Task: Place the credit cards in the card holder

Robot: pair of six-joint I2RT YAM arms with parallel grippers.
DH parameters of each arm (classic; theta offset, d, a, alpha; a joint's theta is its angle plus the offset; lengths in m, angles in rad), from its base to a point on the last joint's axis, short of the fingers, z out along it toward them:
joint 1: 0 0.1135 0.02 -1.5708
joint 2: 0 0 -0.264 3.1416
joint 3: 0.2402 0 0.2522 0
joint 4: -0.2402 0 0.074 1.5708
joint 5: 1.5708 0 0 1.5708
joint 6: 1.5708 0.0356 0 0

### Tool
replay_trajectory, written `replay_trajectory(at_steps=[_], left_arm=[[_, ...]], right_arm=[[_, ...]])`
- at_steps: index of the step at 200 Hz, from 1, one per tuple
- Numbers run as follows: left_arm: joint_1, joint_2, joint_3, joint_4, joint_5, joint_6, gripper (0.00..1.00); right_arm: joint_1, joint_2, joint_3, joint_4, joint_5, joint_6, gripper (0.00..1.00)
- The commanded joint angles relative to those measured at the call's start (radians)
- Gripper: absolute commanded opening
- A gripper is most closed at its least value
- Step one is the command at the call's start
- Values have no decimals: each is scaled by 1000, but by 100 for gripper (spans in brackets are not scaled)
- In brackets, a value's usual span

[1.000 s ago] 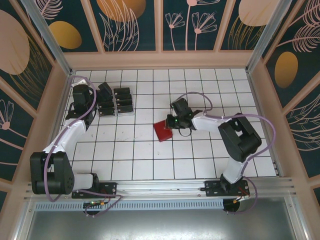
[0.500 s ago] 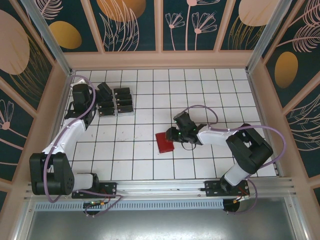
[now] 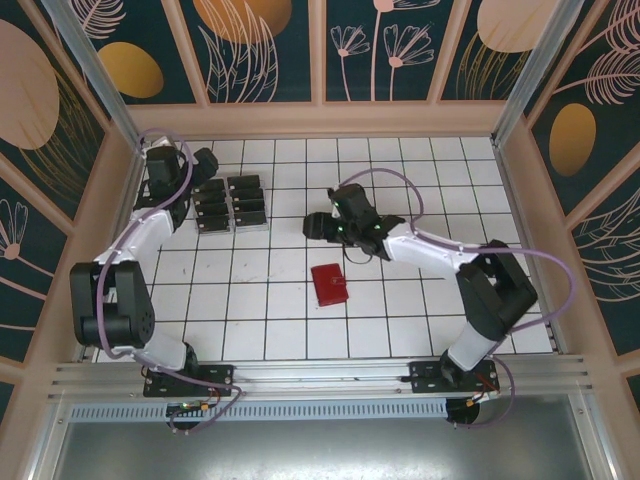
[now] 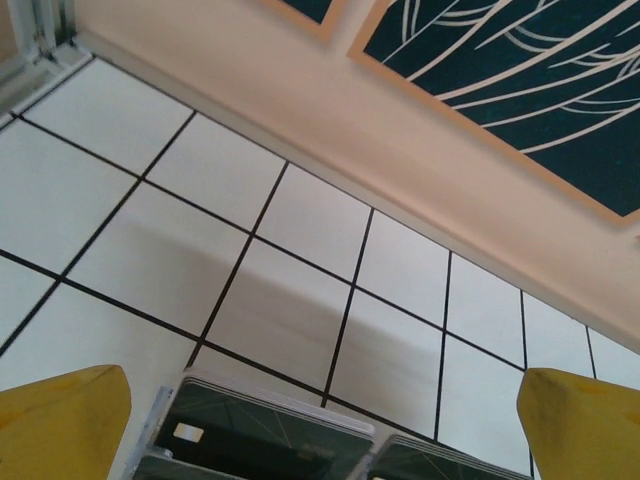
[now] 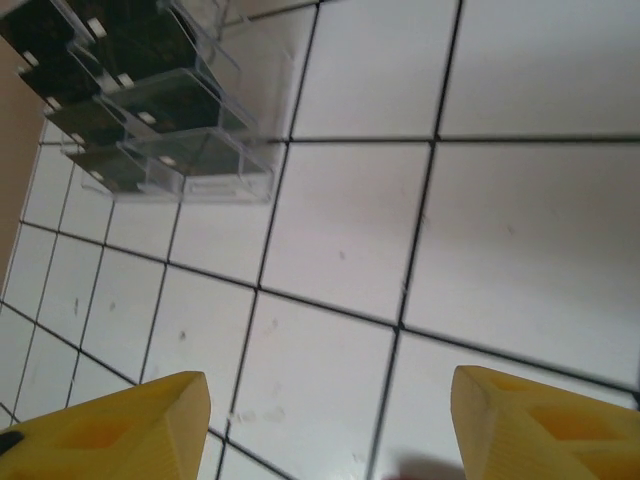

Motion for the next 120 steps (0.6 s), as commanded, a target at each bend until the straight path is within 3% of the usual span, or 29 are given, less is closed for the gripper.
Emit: replay_trajectory(at_steps=[1, 35, 73, 120], left_arm=[[61, 31, 16, 91, 98, -50, 99], [109, 64, -23, 175, 188, -102, 99], [121, 82, -85, 298, 225, -158, 99], [133, 115, -134, 388, 258, -218, 99]], right_arm=[[10, 109, 108, -6, 5, -59, 66], [30, 274, 306, -51, 15, -105, 67], [76, 442, 506, -142, 136, -150, 75], [111, 589, 674, -196, 188, -168, 75]])
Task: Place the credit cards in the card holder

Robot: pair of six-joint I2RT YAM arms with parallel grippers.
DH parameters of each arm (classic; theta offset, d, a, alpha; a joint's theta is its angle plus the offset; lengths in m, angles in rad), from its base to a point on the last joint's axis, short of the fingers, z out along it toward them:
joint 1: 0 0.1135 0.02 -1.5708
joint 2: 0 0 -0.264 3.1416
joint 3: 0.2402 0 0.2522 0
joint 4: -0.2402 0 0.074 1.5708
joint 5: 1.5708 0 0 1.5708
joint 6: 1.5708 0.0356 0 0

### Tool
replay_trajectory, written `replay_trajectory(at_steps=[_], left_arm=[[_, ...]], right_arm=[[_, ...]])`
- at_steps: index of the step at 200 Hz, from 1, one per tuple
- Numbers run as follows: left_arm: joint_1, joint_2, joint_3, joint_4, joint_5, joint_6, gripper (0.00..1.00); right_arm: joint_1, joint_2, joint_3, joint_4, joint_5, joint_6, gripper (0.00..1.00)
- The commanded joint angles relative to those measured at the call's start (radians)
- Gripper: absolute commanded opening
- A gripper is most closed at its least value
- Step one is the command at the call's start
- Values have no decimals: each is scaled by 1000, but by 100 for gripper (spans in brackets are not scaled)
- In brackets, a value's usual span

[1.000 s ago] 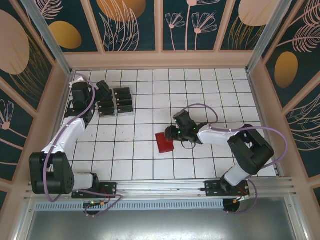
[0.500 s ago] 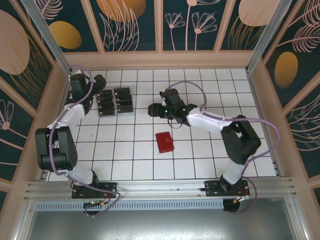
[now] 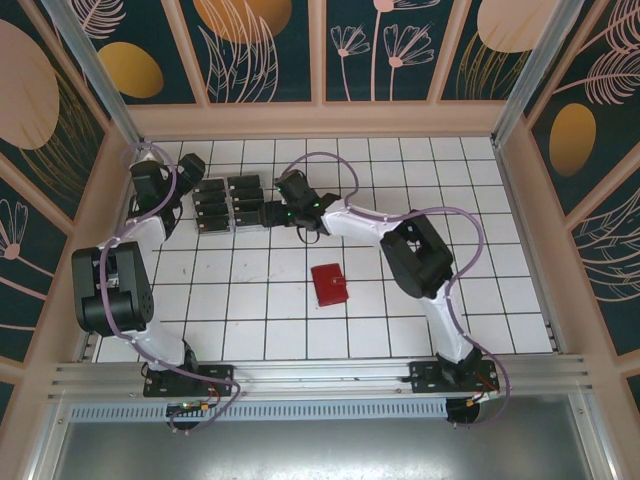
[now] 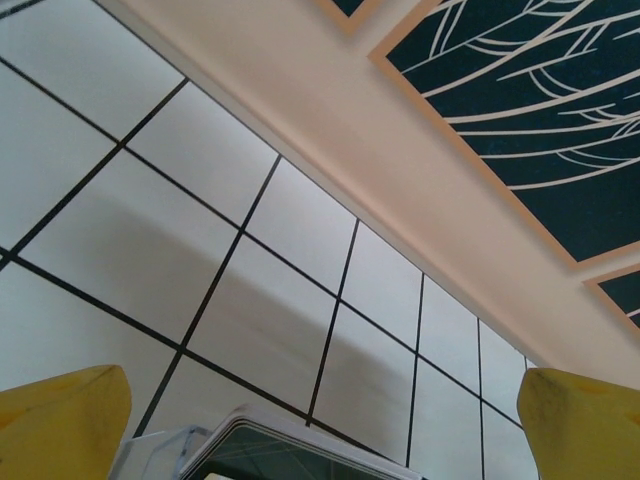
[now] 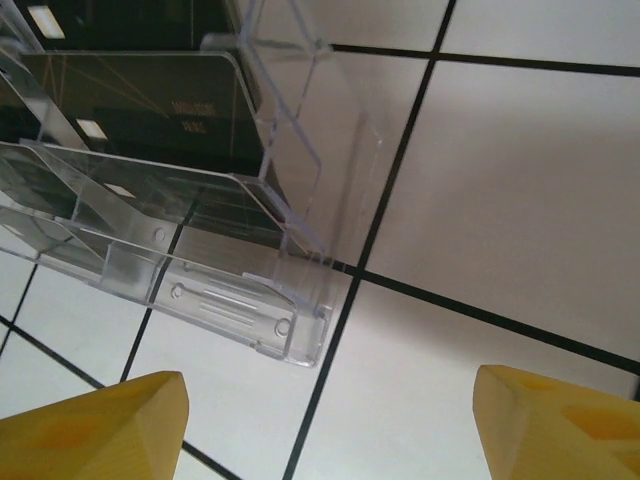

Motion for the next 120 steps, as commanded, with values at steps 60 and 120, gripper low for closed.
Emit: replay_trajectory(at_steps=[60, 120], left_arm=[[10, 47, -34, 171, 72, -92, 99], [10, 101, -41, 191, 112, -121, 99]], right_arm=[[21, 169, 213, -114, 100, -35, 75], [7, 201, 222, -121, 141, -31, 75]])
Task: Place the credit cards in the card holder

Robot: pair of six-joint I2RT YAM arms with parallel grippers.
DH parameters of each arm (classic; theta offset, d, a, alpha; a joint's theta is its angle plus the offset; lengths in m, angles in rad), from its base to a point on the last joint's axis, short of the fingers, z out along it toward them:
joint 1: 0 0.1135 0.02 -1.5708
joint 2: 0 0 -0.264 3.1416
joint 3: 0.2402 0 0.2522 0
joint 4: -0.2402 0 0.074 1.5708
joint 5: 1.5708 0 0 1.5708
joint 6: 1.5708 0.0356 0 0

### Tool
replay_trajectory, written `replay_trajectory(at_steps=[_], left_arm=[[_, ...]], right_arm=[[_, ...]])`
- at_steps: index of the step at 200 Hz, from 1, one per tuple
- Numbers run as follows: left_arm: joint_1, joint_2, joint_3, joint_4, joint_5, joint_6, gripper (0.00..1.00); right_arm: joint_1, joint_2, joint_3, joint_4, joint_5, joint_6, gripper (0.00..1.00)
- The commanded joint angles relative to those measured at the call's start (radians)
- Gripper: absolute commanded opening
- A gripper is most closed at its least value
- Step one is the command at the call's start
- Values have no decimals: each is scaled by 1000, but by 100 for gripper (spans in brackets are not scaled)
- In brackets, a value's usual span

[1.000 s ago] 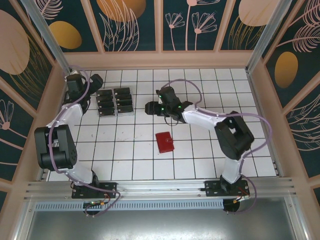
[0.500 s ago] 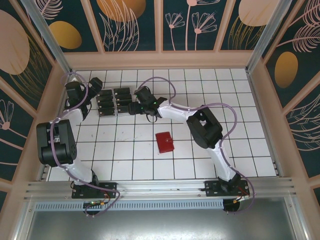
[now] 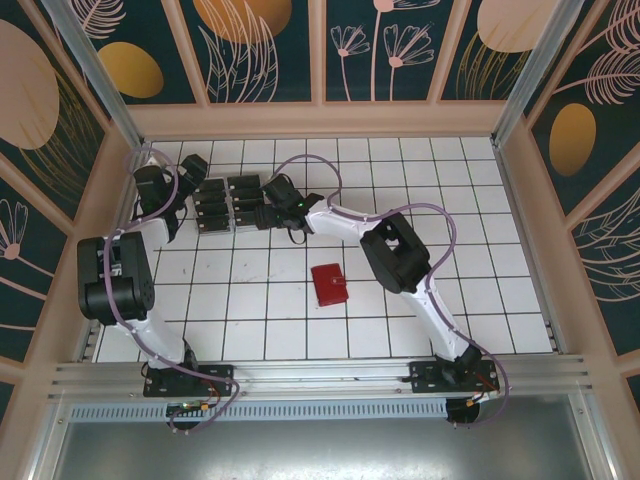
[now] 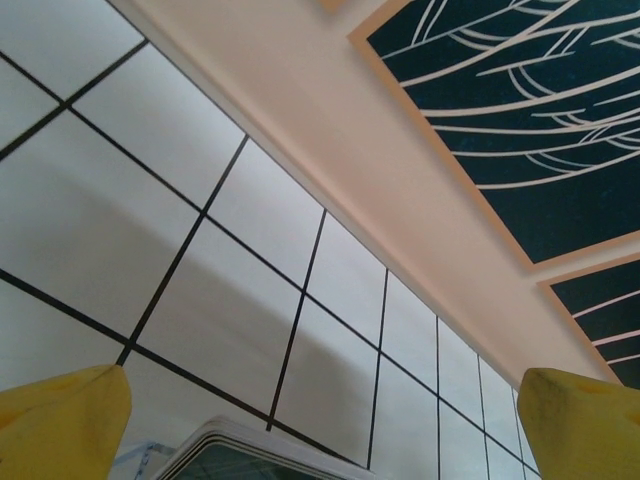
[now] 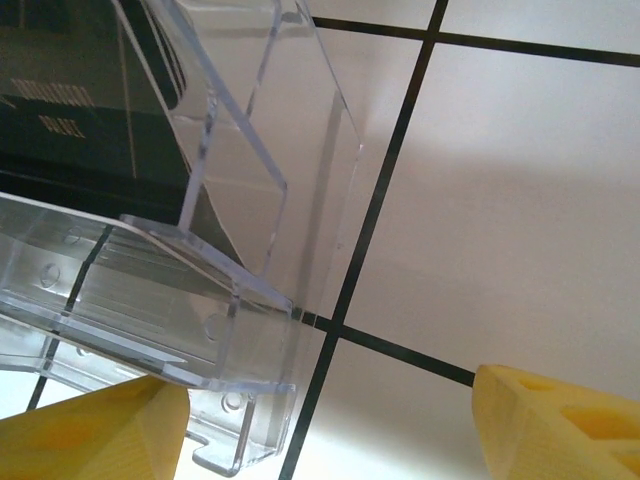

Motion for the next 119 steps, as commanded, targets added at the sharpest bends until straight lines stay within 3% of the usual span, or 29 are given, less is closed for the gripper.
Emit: replay_trajectory(at_steps=[1, 119], left_arm=[[8, 24, -14, 45, 33, -22, 99], [-8, 88, -32, 107, 129, -85, 99]], right_arm=[[-9, 30, 27, -24, 52, -5, 75], [-73, -46, -103, 22, 98, 33, 74]])
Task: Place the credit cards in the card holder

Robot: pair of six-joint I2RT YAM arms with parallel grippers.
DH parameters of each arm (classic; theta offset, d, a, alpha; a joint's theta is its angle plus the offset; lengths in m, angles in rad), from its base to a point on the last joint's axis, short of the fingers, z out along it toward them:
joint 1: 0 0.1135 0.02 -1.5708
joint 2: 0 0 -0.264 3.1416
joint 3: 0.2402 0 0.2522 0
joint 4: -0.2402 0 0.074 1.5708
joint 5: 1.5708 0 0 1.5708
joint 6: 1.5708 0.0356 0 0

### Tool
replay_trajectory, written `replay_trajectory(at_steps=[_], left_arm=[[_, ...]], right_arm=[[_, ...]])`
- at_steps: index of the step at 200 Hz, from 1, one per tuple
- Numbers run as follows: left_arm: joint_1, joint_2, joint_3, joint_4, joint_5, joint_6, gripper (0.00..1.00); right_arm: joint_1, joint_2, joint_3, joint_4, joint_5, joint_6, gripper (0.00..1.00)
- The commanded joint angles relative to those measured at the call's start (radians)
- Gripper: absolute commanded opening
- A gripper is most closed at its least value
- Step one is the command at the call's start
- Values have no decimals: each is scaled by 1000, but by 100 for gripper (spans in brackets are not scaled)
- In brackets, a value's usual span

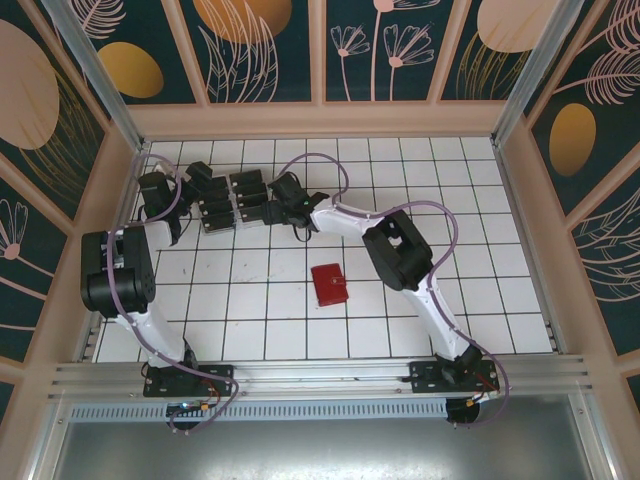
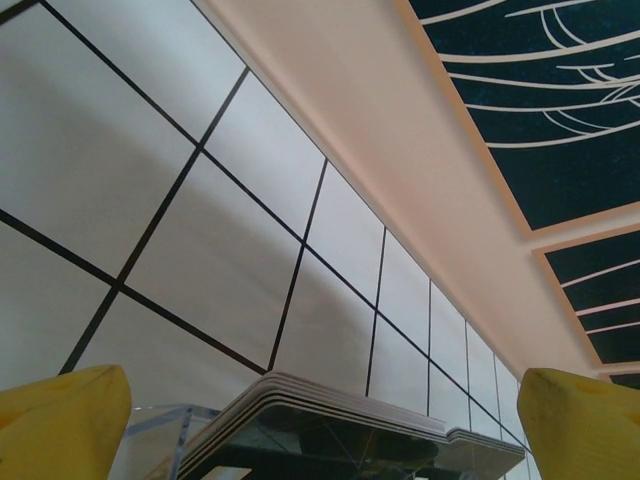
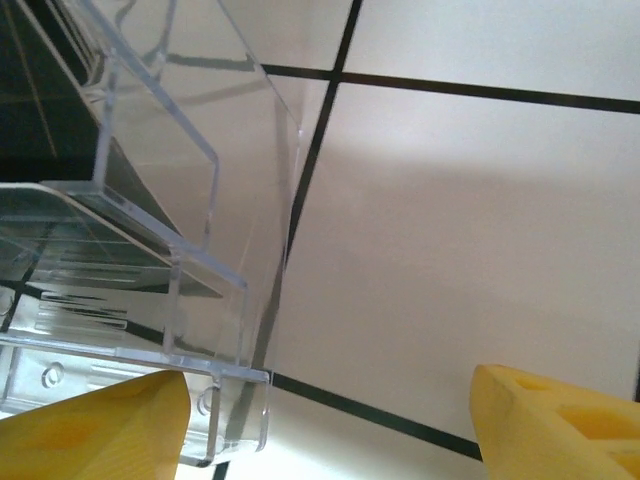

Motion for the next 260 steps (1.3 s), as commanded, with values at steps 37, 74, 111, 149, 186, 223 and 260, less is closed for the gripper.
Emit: replay_trajectory(at_steps=[37, 74, 111, 149, 186, 223, 260], left_arm=[[-48, 46, 14, 48, 43, -19, 99], [-96, 66, 45, 45, 31, -27, 99], [-146, 88, 80, 46, 13, -47, 99], [-203, 120, 148, 32, -10, -62, 99], [-275, 156, 222, 0, -42, -62, 99], [-355, 210, 312, -28, -81, -74, 99], [-439, 298, 450, -70, -109, -86, 99]], right_arm=[[-63, -66, -98, -16, 66, 34, 73], [-88, -97, -153, 2, 78, 45, 73], [-126, -147, -237, 37, 82, 68, 73], [-167, -196, -318, 71, 85, 86, 73], [-210, -248, -412, 107, 87, 97, 73], [-255, -315, -515, 140, 92, 102, 73], [-310, -392, -633, 169, 98, 108, 73]])
